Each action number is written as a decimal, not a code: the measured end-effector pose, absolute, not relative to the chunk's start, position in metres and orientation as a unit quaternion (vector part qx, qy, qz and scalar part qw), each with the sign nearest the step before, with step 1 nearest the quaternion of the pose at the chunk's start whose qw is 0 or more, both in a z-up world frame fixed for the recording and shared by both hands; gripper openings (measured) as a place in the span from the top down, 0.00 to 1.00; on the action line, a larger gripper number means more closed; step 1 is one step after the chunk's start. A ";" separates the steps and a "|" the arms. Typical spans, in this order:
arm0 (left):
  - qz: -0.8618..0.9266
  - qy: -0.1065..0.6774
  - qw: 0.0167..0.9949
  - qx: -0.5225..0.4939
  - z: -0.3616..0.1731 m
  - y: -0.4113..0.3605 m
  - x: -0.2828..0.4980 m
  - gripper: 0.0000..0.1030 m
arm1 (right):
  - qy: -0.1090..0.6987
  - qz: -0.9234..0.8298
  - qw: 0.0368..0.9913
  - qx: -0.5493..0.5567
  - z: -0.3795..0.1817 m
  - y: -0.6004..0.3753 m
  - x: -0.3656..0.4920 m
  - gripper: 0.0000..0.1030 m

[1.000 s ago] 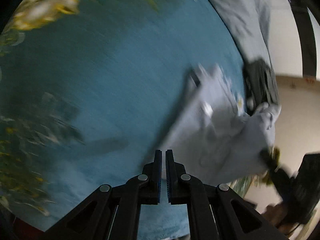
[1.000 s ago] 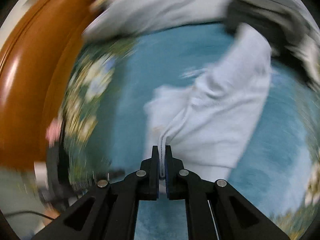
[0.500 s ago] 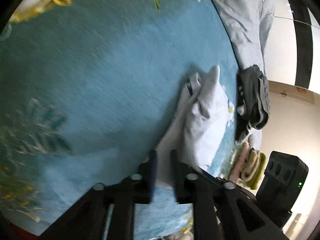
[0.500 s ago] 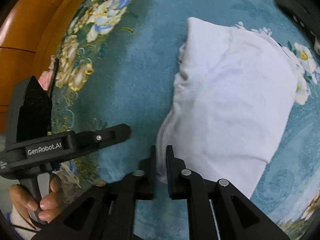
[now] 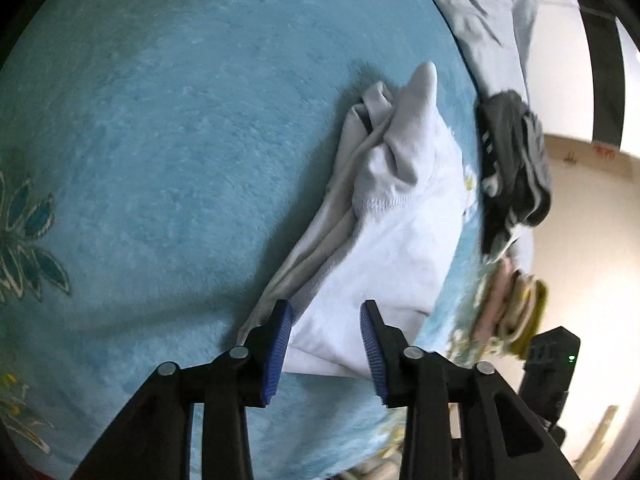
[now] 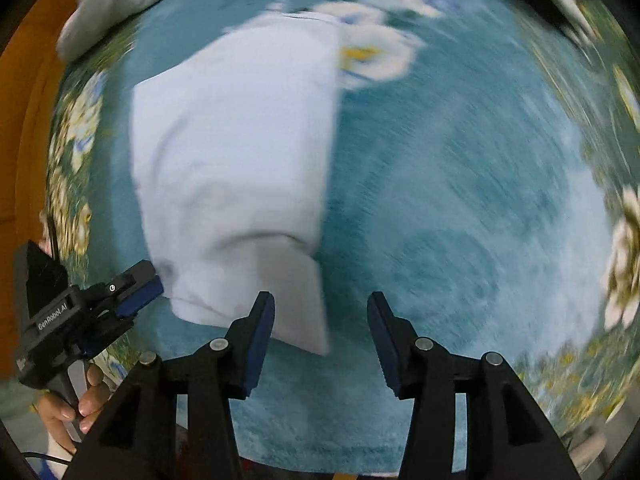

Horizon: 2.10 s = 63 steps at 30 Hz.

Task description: Fold clothes

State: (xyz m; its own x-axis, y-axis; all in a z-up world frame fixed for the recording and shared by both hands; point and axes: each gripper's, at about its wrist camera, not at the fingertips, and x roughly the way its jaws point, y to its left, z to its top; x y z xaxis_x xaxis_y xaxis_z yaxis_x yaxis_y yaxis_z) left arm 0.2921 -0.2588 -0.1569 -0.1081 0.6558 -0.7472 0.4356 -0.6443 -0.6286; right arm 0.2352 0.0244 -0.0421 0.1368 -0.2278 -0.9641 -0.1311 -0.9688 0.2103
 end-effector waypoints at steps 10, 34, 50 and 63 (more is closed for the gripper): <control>0.649 -0.320 0.065 -0.687 -0.142 -0.252 0.293 0.89 | -0.179 -0.636 0.018 0.750 -0.051 0.039 0.248 0.52; 0.622 -0.442 0.080 -0.641 -0.114 -0.262 0.305 0.96 | -0.203 -0.633 0.018 0.747 -0.057 0.064 0.263 0.52; 0.601 -0.439 0.036 -0.667 -0.133 -0.288 0.333 0.93 | -0.262 -0.594 0.051 0.759 -0.104 0.049 0.273 0.52; 0.614 -0.463 0.039 -0.638 -0.117 -0.304 0.296 0.69 | -0.252 -0.618 0.085 0.740 -0.087 0.042 0.285 0.93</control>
State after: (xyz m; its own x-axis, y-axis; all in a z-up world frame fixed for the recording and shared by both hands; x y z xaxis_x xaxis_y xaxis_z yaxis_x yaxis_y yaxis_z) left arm 0.2957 -0.3038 -0.1169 -0.1836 0.6386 -0.7473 0.5427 -0.5680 -0.6188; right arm 0.2853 0.0421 -0.0874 0.1096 -0.4779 -0.8716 -0.2670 -0.8588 0.4373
